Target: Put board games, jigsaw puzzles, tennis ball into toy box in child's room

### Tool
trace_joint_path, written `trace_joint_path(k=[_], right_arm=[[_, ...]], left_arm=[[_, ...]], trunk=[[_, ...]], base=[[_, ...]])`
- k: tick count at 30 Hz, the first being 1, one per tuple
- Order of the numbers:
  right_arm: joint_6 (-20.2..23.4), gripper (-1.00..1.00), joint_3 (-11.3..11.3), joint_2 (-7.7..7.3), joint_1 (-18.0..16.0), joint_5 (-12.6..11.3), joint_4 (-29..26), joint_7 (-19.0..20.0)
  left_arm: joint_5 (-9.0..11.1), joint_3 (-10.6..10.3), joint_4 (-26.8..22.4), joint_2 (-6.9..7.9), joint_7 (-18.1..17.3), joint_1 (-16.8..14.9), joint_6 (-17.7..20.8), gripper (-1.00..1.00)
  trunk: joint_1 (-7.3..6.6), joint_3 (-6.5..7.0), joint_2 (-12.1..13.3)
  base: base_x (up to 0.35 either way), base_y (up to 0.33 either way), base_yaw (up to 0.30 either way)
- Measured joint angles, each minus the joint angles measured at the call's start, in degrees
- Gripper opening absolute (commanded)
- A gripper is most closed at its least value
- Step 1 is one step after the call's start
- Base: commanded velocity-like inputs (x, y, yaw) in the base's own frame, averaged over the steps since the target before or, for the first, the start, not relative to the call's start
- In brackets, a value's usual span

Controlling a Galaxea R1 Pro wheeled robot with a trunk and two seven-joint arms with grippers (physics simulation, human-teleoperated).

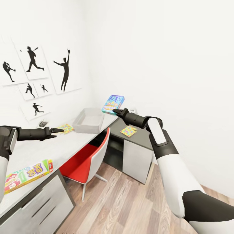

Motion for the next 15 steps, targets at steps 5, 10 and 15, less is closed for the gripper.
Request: trace_joint_path(k=[5,10,15], right_arm=[[0.0,-1.0,0.03,0.0,-0.01,0.12,0.09,-0.07],[0.0,-1.0,-0.01,0.0,-0.05,0.26,0.17,-1.01],[0.08,-1.0,-0.1,0.0,-1.5,0.4,0.19,-4.85]], left_arm=[[-0.16,-0.01,-0.03,-0.01,-0.24,0.0,0.0,1.0],[-0.23,0.01,0.02,-0.01,-0.24,0.0,-0.01,1.0],[-0.23,0.01,0.03,-0.01,-0.24,0.01,0.01,1.0]], trunk=[[0.0,0.0,0.0],[0.0,0.0,0.0],[0.0,0.0,0.0]], base=[[0.0,0.0,0.287],[0.0,0.0,0.287],[0.0,0.0,0.126]])
